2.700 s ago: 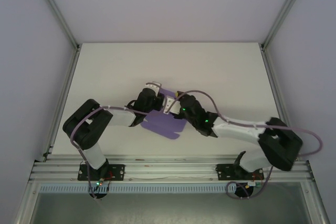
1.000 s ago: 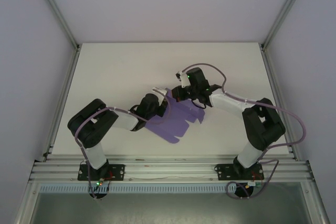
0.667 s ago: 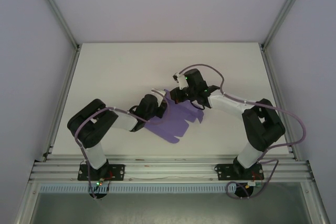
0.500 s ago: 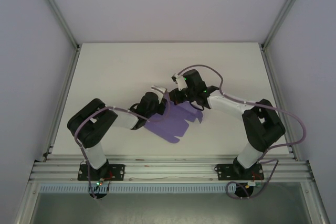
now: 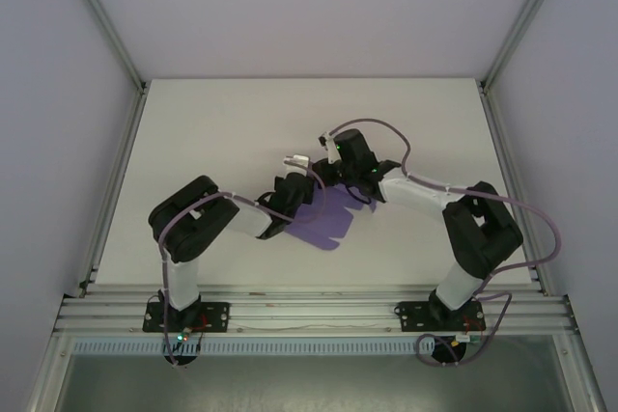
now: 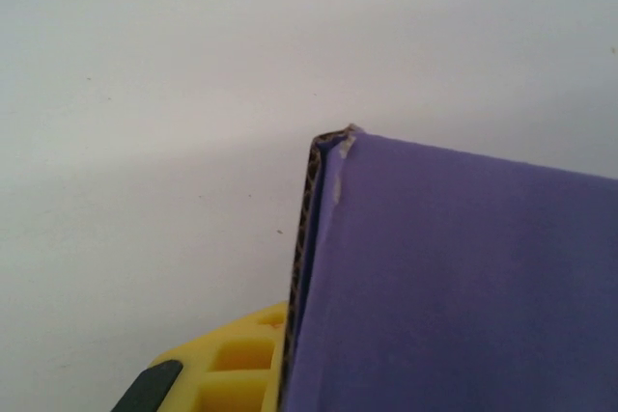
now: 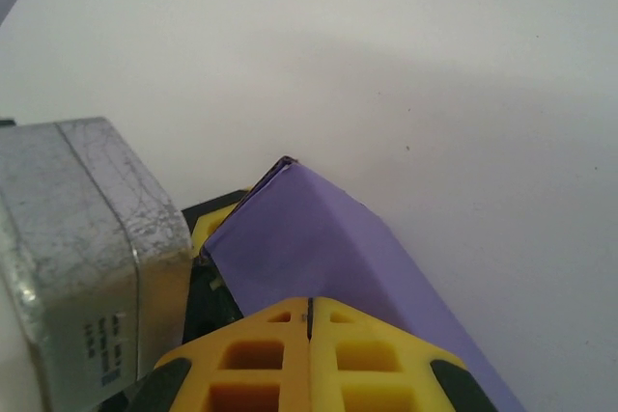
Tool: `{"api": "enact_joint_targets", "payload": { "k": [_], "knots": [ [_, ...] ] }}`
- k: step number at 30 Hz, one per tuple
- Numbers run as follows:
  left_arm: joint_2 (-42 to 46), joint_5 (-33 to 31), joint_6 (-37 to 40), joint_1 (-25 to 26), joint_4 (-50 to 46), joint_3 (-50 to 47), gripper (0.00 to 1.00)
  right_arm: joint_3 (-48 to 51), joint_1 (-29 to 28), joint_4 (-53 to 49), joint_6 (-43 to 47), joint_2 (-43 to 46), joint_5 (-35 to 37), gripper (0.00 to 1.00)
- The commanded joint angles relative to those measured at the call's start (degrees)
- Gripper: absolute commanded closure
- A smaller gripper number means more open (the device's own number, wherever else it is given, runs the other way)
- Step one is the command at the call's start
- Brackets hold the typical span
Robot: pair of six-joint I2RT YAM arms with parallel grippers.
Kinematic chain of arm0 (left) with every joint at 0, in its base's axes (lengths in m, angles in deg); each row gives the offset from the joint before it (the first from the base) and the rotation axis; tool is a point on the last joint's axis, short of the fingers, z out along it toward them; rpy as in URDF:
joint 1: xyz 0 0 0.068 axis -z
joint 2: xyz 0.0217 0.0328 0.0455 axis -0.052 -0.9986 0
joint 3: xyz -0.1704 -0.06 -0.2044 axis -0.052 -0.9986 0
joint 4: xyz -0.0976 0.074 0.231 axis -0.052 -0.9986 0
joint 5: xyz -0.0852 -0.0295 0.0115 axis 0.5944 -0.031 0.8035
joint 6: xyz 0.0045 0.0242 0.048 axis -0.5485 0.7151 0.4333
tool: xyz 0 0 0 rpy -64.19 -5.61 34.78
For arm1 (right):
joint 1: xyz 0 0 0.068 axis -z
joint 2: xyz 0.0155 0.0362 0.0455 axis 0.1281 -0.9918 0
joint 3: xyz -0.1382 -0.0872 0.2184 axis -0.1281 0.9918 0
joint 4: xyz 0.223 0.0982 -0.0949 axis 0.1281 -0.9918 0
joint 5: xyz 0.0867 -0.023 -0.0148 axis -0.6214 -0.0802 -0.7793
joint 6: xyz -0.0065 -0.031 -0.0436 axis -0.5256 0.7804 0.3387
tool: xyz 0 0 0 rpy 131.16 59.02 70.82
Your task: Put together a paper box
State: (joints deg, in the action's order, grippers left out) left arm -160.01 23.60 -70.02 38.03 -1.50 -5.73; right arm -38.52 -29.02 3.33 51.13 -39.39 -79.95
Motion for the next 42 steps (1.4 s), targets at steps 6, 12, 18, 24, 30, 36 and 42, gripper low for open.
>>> {"api": "enact_joint_targets", "payload": {
  "k": [6,12,18,24,30,36,42],
  "knots": [
    [-0.6,-10.7,-4.0,-1.3,-6.9,-1.0,1.0,4.2,-2.1,-12.7,-4.7,-2.6,2.3,1.0],
    [5.9,-7.1,-4.0,-1.2,-6.4,-3.8,0.72,2.7,-2.1,-14.2,-3.5,-1.6,3.1,1.0],
    [11.0,0.6,-2.3,-1.2,-6.9,-6.7,0.6,0.4,-2.1,-16.0,-3.0,-1.2,3.8,1.0],
    [11.6,4.9,-1.6,-1.3,-2.7,-9.2,0.5,-2.4,-2.1,-17.8,-3.9,-1.5,3.7,1.0],
    [7.3,3.8,-0.4,-1.3,-3.5,-4.7,0.62,-3.5,-2.0,-17.7,-4.7,-1.3,1.4,1.0],
    [4.0,3.8,0.1,-1.5,-4.5,-0.9,0.97,-5.4,-1.6,-19.5,-4.5,-0.3,2.8,0.96],
    [6.7,3.4,-0.6,-1.6,-6.7,-0.6,1.0,-7.5,1.7,-23.0,-3.5,7.3,8.4,0.62]
  ]
}}
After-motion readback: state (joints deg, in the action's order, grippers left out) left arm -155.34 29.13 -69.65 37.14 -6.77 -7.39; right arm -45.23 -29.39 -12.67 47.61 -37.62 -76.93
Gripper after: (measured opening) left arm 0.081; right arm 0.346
